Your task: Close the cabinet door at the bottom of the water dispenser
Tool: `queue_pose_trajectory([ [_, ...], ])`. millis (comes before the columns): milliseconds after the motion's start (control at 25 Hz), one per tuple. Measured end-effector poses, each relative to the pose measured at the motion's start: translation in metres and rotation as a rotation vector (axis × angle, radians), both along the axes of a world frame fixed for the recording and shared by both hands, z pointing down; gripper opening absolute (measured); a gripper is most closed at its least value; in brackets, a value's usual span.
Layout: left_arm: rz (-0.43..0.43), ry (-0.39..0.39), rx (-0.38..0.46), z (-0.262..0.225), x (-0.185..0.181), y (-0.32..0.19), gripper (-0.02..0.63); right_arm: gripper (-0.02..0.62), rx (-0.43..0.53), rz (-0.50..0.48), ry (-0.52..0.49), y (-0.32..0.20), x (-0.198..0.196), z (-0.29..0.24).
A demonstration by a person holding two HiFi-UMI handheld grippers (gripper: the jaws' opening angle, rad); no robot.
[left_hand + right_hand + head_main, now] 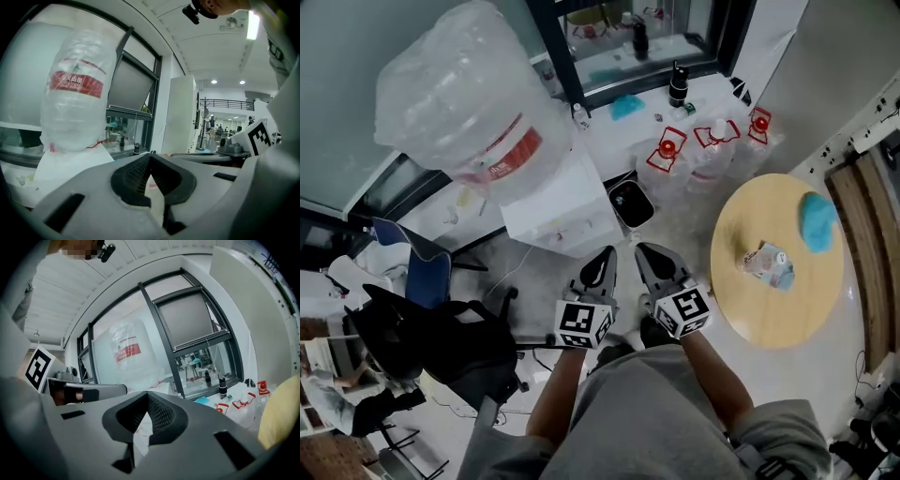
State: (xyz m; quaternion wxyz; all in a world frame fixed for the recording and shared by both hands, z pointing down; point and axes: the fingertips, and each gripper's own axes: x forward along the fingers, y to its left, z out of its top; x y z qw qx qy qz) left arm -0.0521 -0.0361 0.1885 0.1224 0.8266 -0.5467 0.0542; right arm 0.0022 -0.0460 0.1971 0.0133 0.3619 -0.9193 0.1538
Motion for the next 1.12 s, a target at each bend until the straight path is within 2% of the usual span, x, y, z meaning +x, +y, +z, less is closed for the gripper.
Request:
queue_pose_trajectory([
  [200,-0.009,0.006,0.061,-0.032,-0.001,0.010,0.008,0.009,0.072,-0.011,0.012,0.012,-0.002,-0.031],
  [440,-0.030,0.020,0.104,-0.048,-0.006,0.023,0.008,0.008,0.107,-0.015,-0.002,0.019,-0.008,-0.048],
  [1120,-0.070,0.012,0.126,-0.052,-0.022,0.018,0.008,0.009,0.138,-0.039,-0.002,0.017,-0.028,-0.051],
])
